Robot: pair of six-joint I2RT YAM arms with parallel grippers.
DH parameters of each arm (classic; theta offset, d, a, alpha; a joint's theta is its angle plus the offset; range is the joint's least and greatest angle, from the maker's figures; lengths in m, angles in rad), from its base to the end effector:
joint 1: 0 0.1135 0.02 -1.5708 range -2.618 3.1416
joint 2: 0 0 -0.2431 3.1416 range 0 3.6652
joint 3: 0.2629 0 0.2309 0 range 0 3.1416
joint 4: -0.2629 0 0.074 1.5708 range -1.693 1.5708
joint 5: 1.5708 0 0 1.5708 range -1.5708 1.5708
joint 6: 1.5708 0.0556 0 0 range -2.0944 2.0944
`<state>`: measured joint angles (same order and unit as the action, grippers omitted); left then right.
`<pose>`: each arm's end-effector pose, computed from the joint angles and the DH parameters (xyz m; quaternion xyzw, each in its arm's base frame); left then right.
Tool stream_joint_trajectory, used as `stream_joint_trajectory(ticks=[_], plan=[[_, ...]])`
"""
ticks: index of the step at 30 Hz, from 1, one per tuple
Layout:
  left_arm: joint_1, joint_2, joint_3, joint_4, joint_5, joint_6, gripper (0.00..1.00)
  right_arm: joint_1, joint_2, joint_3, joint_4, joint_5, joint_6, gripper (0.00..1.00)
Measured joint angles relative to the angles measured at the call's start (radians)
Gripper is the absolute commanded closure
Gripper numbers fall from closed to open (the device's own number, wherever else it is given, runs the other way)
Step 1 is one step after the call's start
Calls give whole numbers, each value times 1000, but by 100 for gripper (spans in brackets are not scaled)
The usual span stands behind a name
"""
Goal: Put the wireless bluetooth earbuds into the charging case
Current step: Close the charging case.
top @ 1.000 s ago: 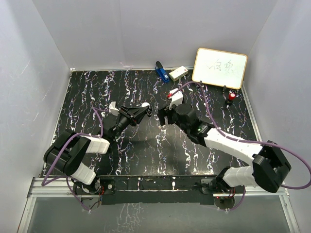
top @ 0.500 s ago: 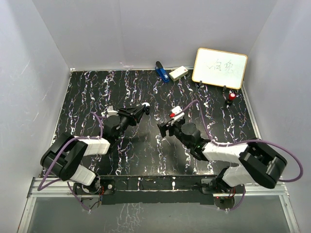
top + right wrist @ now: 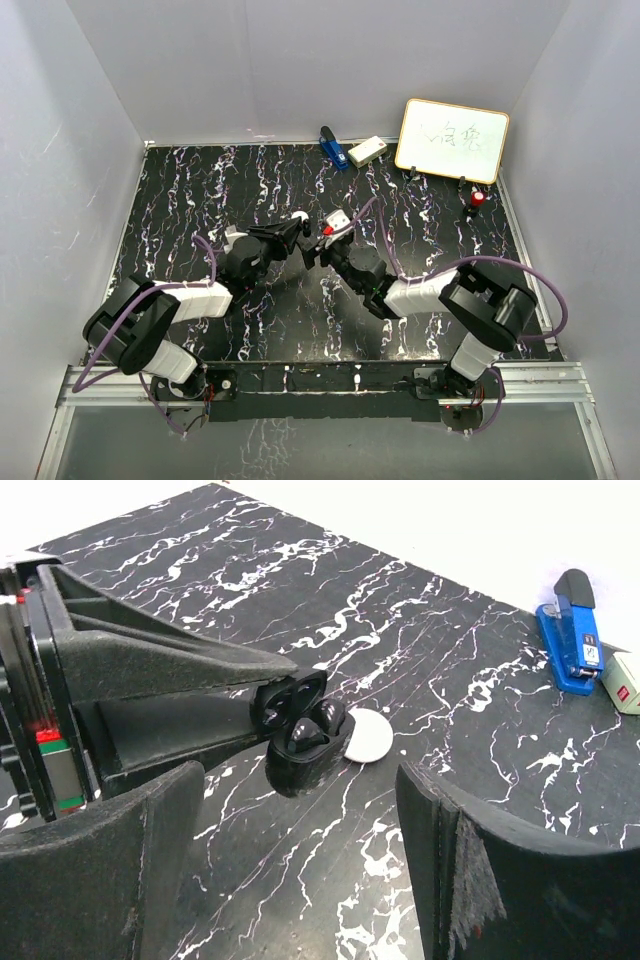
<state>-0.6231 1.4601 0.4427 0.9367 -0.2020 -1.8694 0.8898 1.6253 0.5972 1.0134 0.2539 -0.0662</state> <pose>0.2415 -0.1598 0.1866 -0.4823 0.5540 -0.6157 0.2853 0.2171 0.2457 0.1944 -0.2461 0.6682 0.1960 0.6741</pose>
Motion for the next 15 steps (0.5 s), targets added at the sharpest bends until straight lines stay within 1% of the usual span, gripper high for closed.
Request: stream_joint_trajectory(ticks=[5, 15], plan=[[-4, 0, 1, -20, -43, -20, 100, 0, 37, 36, 3, 30, -12, 24], [-12, 0, 1, -23, -53, -28, 100, 0, 39, 37, -27, 68, -23, 24]])
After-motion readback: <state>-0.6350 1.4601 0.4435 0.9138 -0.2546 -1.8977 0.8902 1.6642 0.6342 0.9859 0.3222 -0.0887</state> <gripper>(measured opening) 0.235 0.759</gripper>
